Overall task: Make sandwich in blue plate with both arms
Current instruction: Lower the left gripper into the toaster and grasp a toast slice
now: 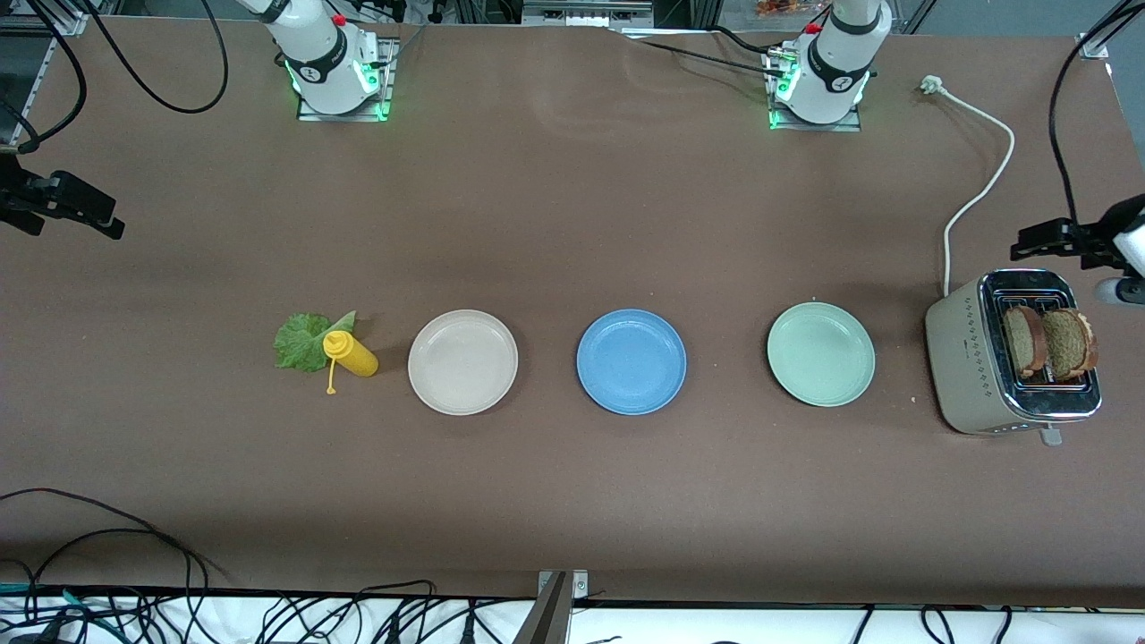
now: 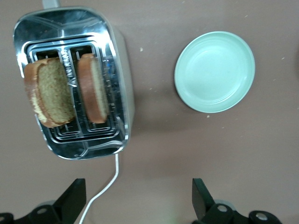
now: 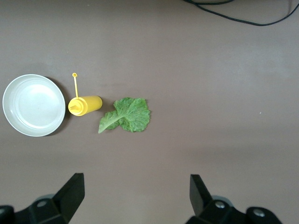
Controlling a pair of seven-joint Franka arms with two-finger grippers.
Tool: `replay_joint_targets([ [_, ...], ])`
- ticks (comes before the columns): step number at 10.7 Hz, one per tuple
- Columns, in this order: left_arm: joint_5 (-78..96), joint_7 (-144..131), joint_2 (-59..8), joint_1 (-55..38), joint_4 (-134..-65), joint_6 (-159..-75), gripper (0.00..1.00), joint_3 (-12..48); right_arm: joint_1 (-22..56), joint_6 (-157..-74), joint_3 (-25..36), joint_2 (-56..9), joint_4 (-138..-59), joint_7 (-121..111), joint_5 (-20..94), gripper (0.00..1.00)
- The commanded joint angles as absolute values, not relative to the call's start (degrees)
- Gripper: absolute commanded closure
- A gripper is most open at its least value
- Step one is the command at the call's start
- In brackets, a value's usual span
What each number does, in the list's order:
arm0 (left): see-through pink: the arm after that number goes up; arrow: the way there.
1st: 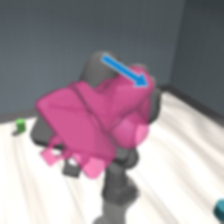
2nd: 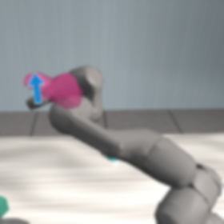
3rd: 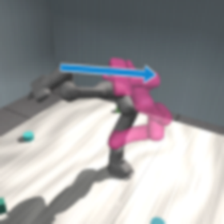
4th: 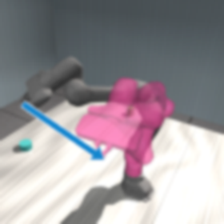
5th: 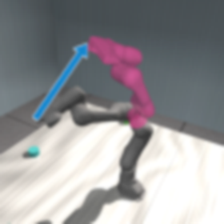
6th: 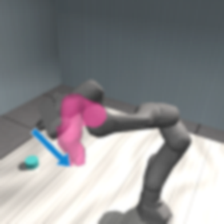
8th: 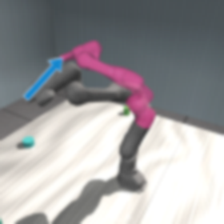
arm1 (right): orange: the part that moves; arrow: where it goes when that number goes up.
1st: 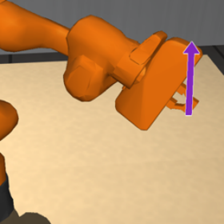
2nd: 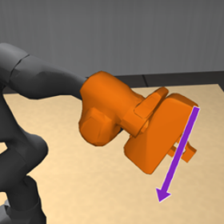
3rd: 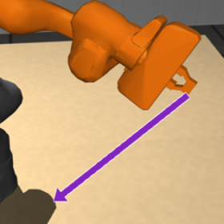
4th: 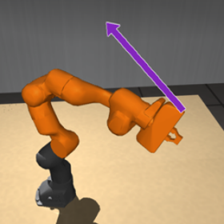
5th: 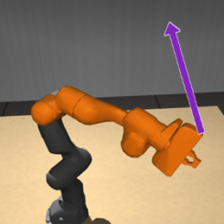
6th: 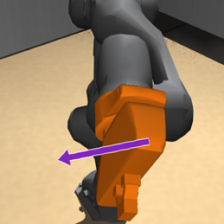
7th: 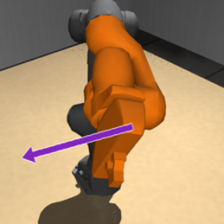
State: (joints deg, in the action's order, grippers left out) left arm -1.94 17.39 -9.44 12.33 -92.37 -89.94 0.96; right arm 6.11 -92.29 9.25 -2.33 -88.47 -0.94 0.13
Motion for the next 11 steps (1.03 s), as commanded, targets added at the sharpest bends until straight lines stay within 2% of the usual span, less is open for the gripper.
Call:
replay_joint_targets([
  [1, -7.0, 19.7, -15.7, 14.1, -87.0, -93.0, 0.0, 1.4, 6.1, -91.0, 9.0, -1.9, -87.7, -1.1, -0.1, 0.0],
  [2, -10.1, 19.7, -16.3, 14.1, -87.3, -97.3, 0.0, 1.4, 6.1, -91.0, 8.9, -1.9, -87.7, -1.0, -0.1, 0.0],
  [5, -10.3, 18.7, -21.3, 14.9, -87.7, -103.2, 0.0, 1.4, 6.1, -91.0, 9.0, -1.9, -87.7, -1.1, -0.1, 0.0],
  [9, -8.5, 16.8, -25.4, 15.0, -88.2, -105.0, 0.01, 1.4, 6.1, -91.0, 8.9, -1.9, -87.7, -1.0, -0.1, 0.0],
  [10, -7.4, 16.5, -25.4, 14.9, -89.2, -104.9, 0.11, 1.4, 6.2, -91.0, 8.9, -1.9, -87.7, -1.0, -0.1, 0.0],
  [11, -7.4, 16.5, -25.3, 14.9, -89.2, -104.2, 0.38, 1.5, 6.2, -91.0, 8.9, -2.0, -87.7, -1.0, -0.1, 0.0],
])
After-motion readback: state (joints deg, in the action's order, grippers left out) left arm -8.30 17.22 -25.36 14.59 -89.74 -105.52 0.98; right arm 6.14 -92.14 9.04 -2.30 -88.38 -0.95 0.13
